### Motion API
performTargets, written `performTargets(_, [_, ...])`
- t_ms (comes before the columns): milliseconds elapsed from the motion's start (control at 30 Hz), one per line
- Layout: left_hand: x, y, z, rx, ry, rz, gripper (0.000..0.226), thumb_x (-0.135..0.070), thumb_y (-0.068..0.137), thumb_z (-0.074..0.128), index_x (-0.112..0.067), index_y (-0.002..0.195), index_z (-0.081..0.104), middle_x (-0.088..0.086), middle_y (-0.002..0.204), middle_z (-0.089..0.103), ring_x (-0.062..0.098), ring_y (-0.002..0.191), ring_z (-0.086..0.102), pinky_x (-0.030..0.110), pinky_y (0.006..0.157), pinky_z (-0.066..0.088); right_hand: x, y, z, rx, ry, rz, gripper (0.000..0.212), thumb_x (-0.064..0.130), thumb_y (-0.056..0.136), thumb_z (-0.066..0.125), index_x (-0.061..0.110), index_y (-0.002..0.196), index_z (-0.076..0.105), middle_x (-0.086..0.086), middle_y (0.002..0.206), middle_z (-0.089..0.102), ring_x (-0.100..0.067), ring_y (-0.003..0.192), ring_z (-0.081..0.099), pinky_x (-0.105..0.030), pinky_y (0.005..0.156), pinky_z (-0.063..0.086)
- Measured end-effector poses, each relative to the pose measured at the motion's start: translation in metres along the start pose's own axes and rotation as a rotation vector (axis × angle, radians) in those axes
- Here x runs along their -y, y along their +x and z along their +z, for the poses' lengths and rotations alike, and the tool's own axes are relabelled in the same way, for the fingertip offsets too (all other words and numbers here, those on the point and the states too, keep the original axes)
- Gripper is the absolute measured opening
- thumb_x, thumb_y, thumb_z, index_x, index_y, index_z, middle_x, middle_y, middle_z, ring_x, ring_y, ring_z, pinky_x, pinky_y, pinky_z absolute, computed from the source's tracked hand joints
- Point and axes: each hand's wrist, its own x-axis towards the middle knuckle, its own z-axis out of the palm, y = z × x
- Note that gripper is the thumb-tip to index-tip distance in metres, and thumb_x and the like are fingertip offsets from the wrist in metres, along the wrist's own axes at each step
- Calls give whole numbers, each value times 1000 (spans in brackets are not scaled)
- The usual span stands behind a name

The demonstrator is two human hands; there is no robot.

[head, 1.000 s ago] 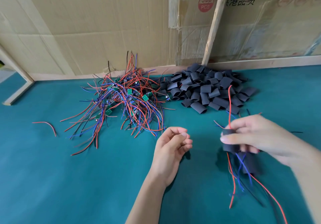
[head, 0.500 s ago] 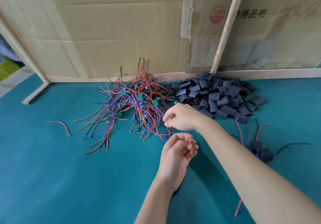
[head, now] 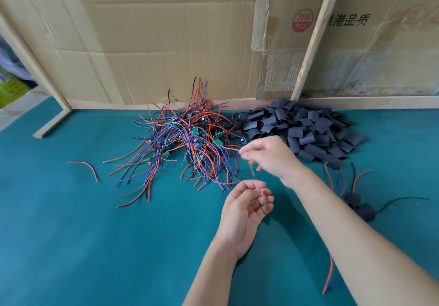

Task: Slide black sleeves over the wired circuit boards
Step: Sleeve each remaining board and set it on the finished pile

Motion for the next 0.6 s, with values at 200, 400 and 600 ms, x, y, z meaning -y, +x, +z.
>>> performTargets(200, [0, 1, -1, 5, -1, -8, 24, 7, 94, 48, -6, 88, 67, 14, 84, 67, 21, 73, 66, 27, 68, 56, 12, -20, -56, -250, 272, -76, 18, 5, 81, 72, 18, 72, 81, -10, 76, 77, -13, 65, 66, -21, 56, 49])
performTargets(400, [4, 7, -4, -17, -113, 34, 32, -15, 91, 62, 0, 120, 66, 19, 122, 71, 30, 112, 70, 36, 89, 60, 32, -81, -84, -232, 214, -197, 16, 16, 72, 68, 23, 75, 82, -7, 77, 78, -13, 68, 68, -20, 63, 54])
performTargets(600, [5, 9, -2, 56, -77, -44, 52, -36, 90, 60, 4, 123, 58, 23, 116, 72, 29, 103, 72, 37, 88, 59, 18, -145, -41, 60, -276, -245, 32, 3, 78, 73, 34, 72, 79, 14, 75, 75, -12, 69, 68, -31, 74, 54])
